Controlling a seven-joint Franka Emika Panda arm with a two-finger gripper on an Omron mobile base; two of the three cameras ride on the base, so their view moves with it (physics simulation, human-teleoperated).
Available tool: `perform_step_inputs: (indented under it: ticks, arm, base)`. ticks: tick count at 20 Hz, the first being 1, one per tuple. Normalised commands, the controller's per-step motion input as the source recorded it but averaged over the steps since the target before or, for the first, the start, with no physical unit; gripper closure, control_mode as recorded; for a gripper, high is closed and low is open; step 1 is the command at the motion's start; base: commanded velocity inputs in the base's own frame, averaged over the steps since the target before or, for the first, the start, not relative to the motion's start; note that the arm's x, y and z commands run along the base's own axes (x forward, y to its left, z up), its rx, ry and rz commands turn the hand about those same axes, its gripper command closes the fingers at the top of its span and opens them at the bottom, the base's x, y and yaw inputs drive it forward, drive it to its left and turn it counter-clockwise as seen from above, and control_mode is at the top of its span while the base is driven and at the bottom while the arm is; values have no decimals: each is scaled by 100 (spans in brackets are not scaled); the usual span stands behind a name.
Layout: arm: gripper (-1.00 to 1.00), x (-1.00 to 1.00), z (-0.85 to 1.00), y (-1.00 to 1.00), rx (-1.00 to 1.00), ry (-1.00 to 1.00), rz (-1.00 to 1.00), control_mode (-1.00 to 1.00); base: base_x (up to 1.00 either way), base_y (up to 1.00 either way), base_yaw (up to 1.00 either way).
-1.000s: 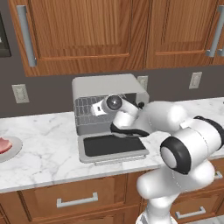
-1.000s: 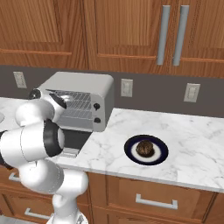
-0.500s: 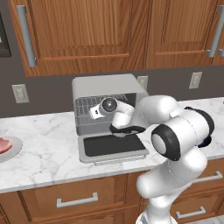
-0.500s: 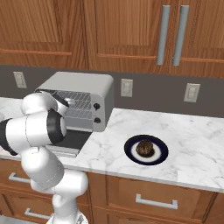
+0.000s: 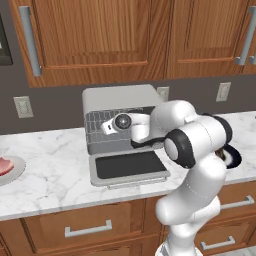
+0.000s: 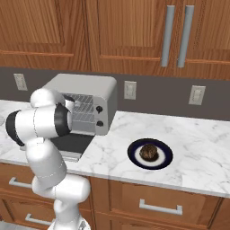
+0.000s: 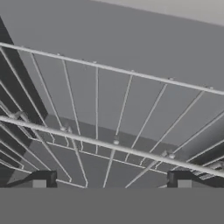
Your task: Open the toaster oven door. Place the bread on the top rack in the toaster oven and place the steak on the bottom rack.
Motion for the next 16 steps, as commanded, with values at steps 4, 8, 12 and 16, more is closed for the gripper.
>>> perform_step_inputs:
  ticks: [4, 8, 12, 16]
  arm:
    - [-100, 28, -41, -2, 2, -3, -2, -100]
    - [-100, 1, -32, -1, 2, 3, -3, -100]
    - [-100, 4, -37, 0, 1, 10, -2, -100]
    - [-100, 0, -50, 0, 0, 23, -1, -100]
  base:
    - [0, 0, 0]
    - [0, 0, 0]
    - [0, 0, 0]
    - [0, 0, 0]
